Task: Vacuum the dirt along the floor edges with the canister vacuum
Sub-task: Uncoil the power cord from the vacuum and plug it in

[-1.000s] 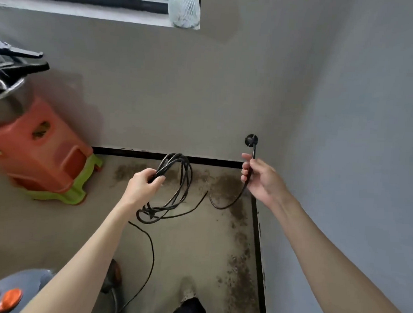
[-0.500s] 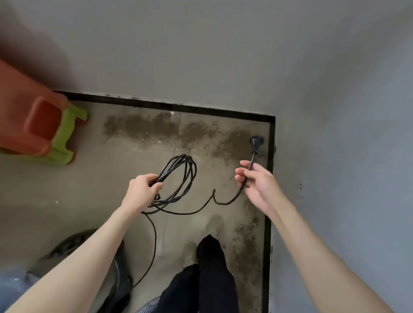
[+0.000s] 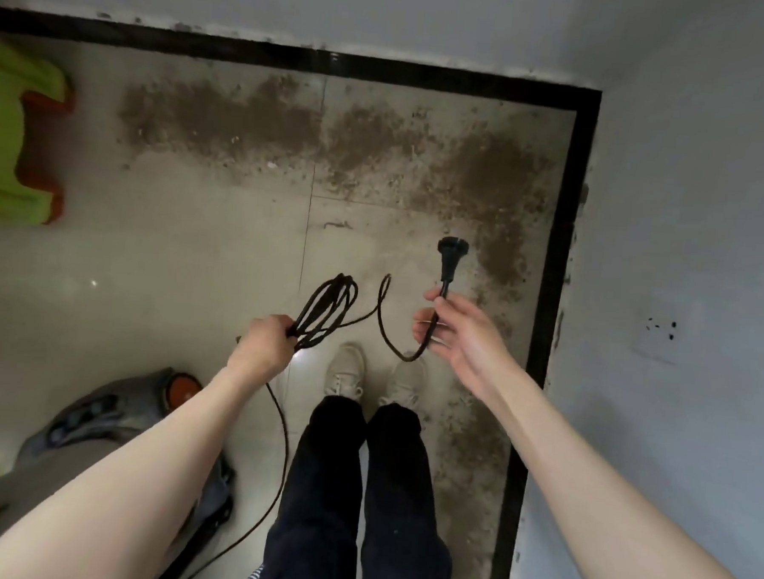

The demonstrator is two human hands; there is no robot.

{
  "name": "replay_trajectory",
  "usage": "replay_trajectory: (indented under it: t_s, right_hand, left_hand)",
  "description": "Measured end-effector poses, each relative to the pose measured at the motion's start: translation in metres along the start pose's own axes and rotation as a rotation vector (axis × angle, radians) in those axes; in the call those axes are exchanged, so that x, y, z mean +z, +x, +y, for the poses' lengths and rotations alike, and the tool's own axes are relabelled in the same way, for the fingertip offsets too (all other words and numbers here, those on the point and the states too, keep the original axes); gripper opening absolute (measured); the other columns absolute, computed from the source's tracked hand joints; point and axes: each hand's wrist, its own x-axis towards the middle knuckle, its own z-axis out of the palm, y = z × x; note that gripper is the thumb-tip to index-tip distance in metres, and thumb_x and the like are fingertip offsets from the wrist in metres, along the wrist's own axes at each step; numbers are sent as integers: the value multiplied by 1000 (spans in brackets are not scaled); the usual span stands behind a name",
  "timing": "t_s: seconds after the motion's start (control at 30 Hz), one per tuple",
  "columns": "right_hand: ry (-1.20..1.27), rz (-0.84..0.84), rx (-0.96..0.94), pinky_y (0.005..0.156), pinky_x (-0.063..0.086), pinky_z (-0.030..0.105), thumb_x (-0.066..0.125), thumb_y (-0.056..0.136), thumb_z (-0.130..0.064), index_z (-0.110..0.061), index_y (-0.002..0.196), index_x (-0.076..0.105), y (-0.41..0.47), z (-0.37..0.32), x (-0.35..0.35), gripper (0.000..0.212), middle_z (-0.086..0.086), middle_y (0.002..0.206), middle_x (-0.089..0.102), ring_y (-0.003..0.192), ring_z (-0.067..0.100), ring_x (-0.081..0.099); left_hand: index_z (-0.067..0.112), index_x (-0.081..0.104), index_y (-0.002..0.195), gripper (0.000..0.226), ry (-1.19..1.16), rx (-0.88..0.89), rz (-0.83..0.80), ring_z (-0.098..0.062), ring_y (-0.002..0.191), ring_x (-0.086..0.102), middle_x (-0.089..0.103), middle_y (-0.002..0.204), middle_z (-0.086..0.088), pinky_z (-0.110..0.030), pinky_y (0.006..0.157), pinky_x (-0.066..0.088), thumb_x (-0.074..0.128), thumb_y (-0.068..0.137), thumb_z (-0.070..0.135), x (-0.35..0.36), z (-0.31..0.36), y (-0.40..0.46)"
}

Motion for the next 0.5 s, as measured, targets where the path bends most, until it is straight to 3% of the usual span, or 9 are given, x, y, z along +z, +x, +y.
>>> replay_trajectory:
  t_s: [0.1,0.23,0.33,0.37,0.43,0.5]
  right_hand:
    - [-42,-16,20,74,58,28,46,103,-8,-12,95,63,13,12,1,19,8,82,67,77,19,67]
    - [-136,9,31,83,58,30,49,101,-7,-14,94,64,21,25,-1,18,6,84,70,83,17,69]
    - [-170,-5,15,80,57,23,52,100,-5,-12,96,65,19,30,-2,15,5,83,71,79,14,69]
    - [-192,-10,8,78,57,21,53,99,-4,-12,97,66,19,31,-2,15,4,82,71,77,12,69]
    - [-250,-8,-12,76,56,18,55,98,-4,-14,96,68,19,33,-5,16,1,80,72,73,7,69]
    - [-271,-3,-34,76,55,18,56,97,-3,-14,94,69,19,35,-9,17,-2,79,71,69,3,68]
  left_hand:
    - [11,69,111,25,82,-5,-115,-32,104,60,67,110,-14,-26,76,41,49,94,13,8,14,11]
    - [10,65,94,22,-113,123,-98,-19,89,54,61,89,-8,-25,70,34,48,99,23,11,48,13]
    - [6,69,106,34,-371,242,-95,-15,103,58,68,106,-3,-28,92,44,45,101,31,7,82,5]
    - [8,68,110,36,-437,286,-127,-12,105,59,69,109,0,-26,93,45,44,101,33,6,94,1]
    - [15,68,110,31,-504,383,-193,-3,101,59,68,104,9,-9,84,43,46,100,34,5,117,-8]
    - [21,67,101,15,-514,443,-178,0,94,58,66,94,14,-7,80,43,54,97,26,10,134,-12]
